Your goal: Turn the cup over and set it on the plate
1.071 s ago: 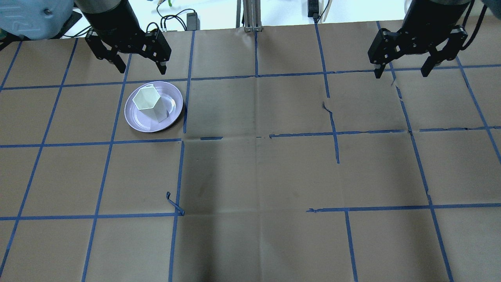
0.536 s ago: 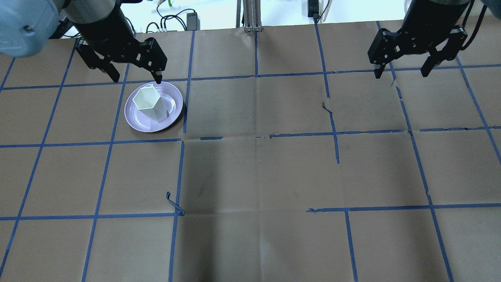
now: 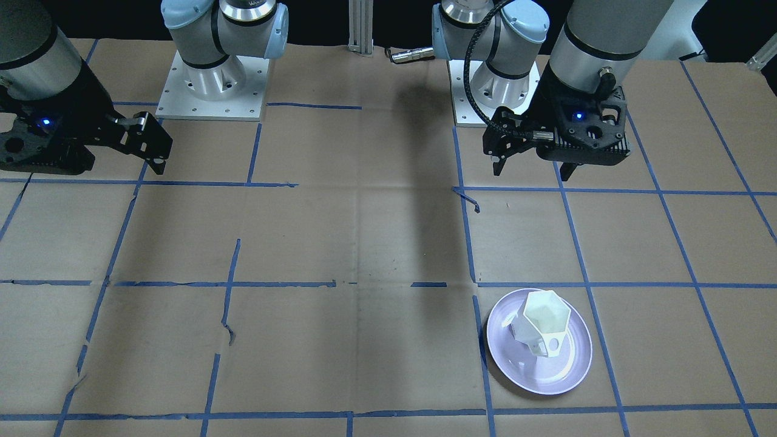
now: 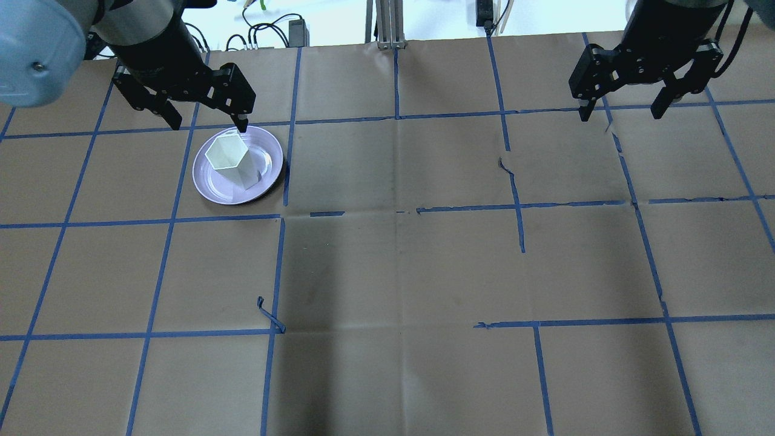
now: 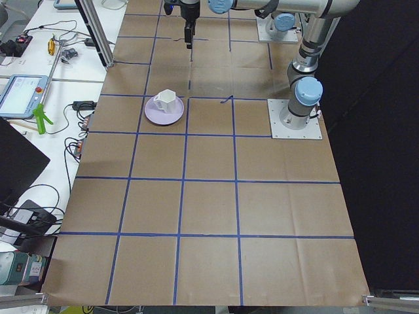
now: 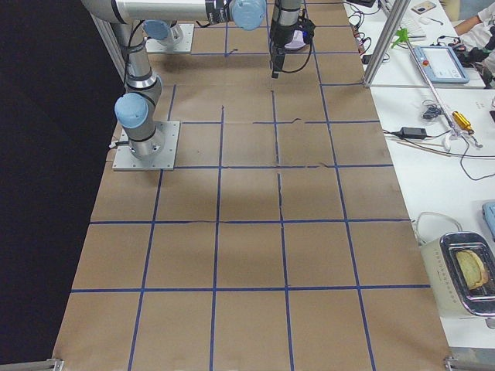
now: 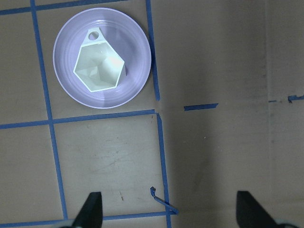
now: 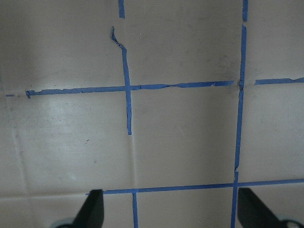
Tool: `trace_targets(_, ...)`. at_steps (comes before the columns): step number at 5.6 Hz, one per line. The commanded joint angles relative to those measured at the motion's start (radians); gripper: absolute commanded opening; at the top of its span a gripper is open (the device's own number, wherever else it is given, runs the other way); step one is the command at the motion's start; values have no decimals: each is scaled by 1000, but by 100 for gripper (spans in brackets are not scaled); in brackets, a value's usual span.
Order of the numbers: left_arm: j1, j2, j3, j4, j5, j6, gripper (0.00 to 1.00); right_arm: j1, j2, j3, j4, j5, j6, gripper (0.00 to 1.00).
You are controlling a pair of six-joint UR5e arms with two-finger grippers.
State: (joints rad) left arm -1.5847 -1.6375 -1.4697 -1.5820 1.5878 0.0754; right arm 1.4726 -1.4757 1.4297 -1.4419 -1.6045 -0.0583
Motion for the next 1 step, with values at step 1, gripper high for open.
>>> trace_targets(1, 2, 4, -1, 0, 1, 0, 99, 0, 0, 0, 0, 0, 0, 100)
